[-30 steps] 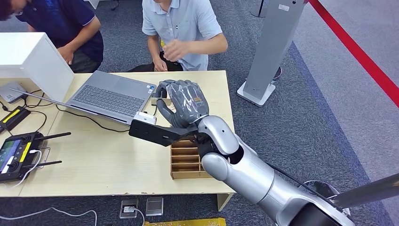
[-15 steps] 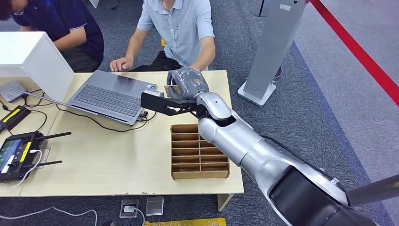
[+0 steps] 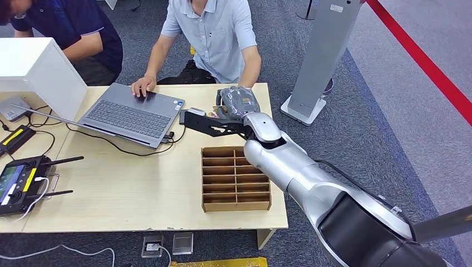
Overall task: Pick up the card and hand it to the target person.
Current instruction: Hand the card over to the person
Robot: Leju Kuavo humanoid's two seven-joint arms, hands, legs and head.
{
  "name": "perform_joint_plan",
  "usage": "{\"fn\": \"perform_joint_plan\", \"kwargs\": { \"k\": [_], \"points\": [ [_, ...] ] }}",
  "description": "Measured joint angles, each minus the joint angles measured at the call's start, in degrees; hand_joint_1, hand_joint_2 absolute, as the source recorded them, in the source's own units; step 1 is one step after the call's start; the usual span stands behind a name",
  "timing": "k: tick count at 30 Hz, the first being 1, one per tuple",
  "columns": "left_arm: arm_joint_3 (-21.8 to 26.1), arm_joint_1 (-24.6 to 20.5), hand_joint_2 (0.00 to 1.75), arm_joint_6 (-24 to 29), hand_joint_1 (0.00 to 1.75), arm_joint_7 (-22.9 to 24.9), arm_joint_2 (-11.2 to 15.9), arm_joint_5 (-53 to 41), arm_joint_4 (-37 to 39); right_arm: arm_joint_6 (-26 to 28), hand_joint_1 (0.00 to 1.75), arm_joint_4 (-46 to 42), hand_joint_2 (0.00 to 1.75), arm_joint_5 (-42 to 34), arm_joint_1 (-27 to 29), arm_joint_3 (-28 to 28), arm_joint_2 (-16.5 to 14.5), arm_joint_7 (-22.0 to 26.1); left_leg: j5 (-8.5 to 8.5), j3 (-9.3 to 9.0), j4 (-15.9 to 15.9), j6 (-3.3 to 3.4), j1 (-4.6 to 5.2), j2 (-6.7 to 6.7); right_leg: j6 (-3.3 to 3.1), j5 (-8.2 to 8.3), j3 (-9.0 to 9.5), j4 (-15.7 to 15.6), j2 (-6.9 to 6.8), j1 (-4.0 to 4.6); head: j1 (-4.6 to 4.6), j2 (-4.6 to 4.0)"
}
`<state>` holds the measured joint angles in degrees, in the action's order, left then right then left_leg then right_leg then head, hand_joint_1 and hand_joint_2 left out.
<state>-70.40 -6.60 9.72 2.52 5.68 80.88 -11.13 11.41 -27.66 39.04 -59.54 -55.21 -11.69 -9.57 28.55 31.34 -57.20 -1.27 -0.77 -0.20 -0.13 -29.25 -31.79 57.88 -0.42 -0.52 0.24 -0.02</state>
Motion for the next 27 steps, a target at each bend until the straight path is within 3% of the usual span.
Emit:
{"fn": "perform_joint_plan", "kwargs": {
  "k": [15, 21, 27],
  "points": [
    [-0.7, 0.0, 0.0, 0.0, 0.0, -0.9, 0.0, 0.5, 0.0, 5.6, 0.0, -0.3, 1.75, 0.0, -2.3, -0.8, 1.5, 1.2, 0.0, -0.03, 0.0, 0.0, 0.0, 0.03, 0.0, 0.0, 0.0, 0.0, 0.01, 0.0, -0.01, 0.0],
    [-0.8, 0.2, 0.0, 0.3, 0.0, -0.5, 0.0, 1.2, 0.0, 7.9, 0.0, -9.0, 1.75, -3.5, -0.5, 1.3, 6.5, -0.6, 0.0, -0.05, 0.0, 0.01, 0.0, 0.03, 0.0, 0.0, 0.01, 0.0, 0.0, 0.0, 0.03, 0.0],
    [-0.8, 0.5, 0.0, 0.7, 0.0, 0.1, 0.0, 2.5, 0.0, 8.4, 0.0, -25.9, 1.75, -6.7, 8.3, 5.9, 14.4, -3.3, 0.01, -0.08, 0.0, 0.01, 0.0, -0.02, 0.01, 0.01, 0.05, -0.1, -0.02, 0.0, 0.05, 0.0]
  ]
}}
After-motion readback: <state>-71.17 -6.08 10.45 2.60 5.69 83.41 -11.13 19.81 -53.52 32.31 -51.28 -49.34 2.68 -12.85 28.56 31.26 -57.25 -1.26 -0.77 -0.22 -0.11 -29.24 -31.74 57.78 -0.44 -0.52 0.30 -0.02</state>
